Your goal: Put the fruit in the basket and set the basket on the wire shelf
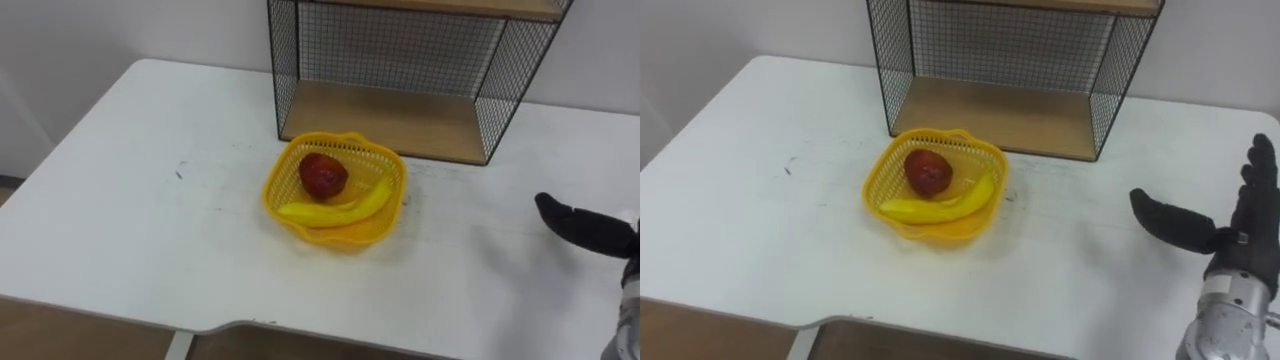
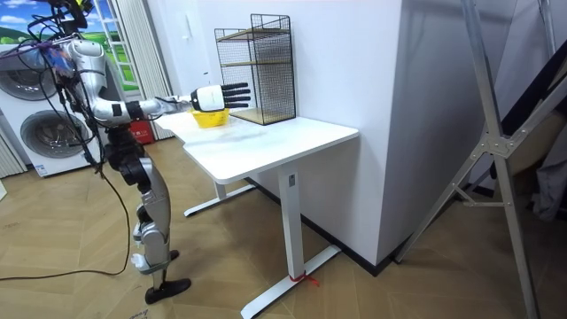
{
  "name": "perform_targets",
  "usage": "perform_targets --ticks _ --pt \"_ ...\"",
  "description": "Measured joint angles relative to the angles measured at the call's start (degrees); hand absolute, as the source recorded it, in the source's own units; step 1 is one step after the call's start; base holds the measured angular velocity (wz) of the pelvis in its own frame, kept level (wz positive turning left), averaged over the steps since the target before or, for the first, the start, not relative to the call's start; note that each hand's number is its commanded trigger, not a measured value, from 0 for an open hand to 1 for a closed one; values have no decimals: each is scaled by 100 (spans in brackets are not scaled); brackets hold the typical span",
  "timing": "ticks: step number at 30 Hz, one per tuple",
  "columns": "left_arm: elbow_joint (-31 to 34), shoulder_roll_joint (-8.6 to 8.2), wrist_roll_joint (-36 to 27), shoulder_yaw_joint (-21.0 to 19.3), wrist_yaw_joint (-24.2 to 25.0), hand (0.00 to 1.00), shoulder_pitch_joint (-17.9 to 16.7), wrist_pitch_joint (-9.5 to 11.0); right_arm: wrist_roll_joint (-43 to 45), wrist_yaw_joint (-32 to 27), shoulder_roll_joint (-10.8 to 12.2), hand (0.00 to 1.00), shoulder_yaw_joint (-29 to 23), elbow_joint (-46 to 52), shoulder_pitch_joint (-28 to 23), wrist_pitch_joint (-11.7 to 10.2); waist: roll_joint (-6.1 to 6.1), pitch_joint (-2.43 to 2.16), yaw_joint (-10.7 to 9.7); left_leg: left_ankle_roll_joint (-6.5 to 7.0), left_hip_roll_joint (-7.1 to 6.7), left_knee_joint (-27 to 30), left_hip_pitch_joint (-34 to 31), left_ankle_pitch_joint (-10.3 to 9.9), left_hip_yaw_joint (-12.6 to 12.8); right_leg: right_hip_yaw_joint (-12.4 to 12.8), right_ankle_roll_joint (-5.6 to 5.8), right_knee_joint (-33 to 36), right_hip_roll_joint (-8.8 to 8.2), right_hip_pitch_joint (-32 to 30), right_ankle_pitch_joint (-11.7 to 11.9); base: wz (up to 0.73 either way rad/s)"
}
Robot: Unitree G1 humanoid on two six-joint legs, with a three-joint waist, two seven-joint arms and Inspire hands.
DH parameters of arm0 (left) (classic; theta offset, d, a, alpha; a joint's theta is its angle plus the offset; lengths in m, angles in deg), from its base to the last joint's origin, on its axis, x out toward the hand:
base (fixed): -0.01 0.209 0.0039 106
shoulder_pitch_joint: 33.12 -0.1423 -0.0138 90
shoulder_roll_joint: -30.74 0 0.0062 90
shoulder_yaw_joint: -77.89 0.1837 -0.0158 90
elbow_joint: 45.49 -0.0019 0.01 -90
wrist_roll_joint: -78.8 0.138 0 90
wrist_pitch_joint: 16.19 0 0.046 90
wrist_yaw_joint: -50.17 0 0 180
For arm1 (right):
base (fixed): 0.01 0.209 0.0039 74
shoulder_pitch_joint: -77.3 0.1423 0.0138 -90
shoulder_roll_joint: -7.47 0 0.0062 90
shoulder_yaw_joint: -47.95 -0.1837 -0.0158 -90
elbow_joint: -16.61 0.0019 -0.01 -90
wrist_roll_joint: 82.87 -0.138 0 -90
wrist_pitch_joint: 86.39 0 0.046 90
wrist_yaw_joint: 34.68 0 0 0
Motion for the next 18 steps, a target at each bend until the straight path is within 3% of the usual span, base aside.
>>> perform_targets --ticks 3,6,9,12,18 --pt "1124 64 400 14 82 0 -2 173 2 -15 0 0 -156 -3 -6 -170 27 43 -38 3 -7 18 -74 -4 -7 -14 0 -11 -4 10 0 0" --pt "1563 67 437 57 222 0 0 345 2 6 1 0 -156 -7 -6 -330 75 81 -140 3 -11 23 -100 -4 3 -21 1 -16 -7 -19 -1 0" --pt "1861 68 376 266 564 0 6 505 -27 50 12 0 -142 -86 -5 -522 117 86 -182 4 -15 73 -97 -2 9 -26 3 -22 -9 -57 -2 0" --pt "2029 67 380 765 1086 0 56 601 0 159 35 0 -42 -314 16 -682 96 93 -206 4 -15 74 -93 0 11 -24 3 -20 -9 -52 -2 0" --pt "2246 106 385 1841 2212 0 527 609 1 517 218 0 49 -809 177 -699 -55 114 -406 4 -30 97 -115 0 -60 -92 6 -107 -7 30 0 7"
